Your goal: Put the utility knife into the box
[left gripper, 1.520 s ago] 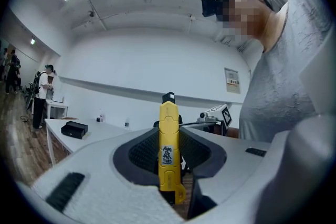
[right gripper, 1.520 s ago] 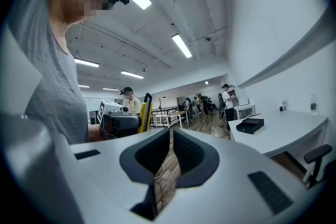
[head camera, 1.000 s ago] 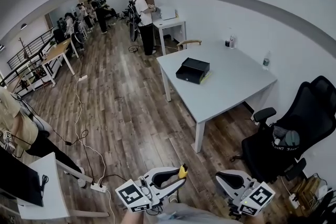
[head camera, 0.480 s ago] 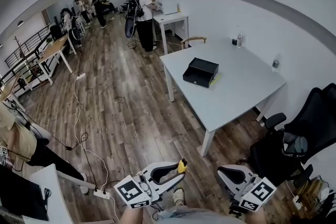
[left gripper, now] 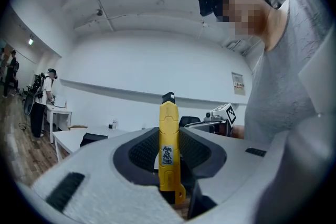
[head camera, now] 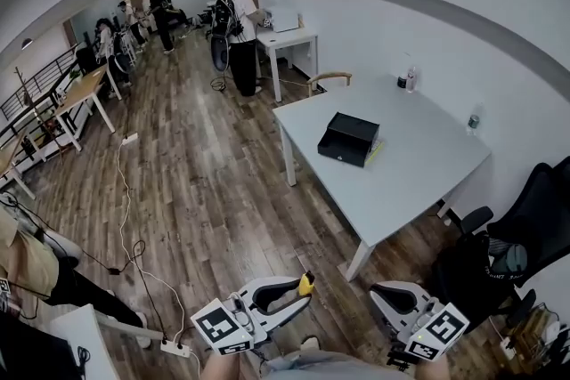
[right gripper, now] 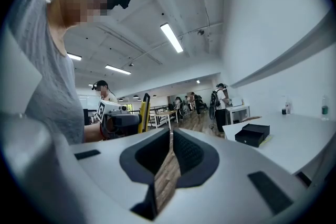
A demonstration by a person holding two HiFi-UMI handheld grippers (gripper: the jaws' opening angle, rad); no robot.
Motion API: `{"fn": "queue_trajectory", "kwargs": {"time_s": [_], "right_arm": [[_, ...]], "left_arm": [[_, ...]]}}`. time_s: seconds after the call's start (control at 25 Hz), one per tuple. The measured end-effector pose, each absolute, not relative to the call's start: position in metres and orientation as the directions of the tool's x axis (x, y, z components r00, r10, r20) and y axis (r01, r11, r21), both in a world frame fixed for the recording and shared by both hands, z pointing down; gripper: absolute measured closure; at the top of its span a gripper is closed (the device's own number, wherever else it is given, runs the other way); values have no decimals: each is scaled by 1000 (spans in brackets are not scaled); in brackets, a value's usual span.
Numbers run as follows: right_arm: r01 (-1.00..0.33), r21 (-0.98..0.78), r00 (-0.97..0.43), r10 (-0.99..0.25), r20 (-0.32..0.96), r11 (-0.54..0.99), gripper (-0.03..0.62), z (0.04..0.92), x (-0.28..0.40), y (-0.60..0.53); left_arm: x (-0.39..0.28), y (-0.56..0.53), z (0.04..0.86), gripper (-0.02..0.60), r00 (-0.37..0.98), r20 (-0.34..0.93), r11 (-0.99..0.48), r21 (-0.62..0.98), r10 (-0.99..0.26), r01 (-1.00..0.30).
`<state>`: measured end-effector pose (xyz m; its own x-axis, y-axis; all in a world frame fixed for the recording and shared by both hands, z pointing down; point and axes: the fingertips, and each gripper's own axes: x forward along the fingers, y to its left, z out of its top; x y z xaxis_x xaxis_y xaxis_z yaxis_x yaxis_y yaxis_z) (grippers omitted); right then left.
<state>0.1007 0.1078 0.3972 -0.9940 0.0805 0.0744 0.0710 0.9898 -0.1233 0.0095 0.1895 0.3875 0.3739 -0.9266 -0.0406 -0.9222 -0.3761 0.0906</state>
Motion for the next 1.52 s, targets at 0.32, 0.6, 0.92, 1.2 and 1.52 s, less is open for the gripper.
{"fn": "queue_trajectory", "kwargs": {"time_s": [0.32, 0.6, 0.92, 1.2, 1.52], "right_arm": [[37, -119, -993, 50, 103, 992, 560, 406, 67, 94], [38, -92, -993, 48, 106, 995, 560, 402, 49, 71], [48, -89, -994, 56, 91, 995, 560, 404, 18, 27], [48, -89, -996, 55, 77, 995, 560, 399, -8, -48], [35, -89, -996, 42, 74, 995, 560, 397, -17, -114]], "left_arm": [[-31, 179, 401, 457, 381, -30, -382, 124, -924, -916], [-45, 151, 401, 457, 400, -26, -400, 122, -916, -908], [-73, 114, 403, 457, 392, -6, -390, 118, -920, -913], [-91, 39, 394, 457, 414, -4, -412, 109, -910, -905], [-98, -33, 384, 457, 434, -7, -432, 110, -901, -895]]}}
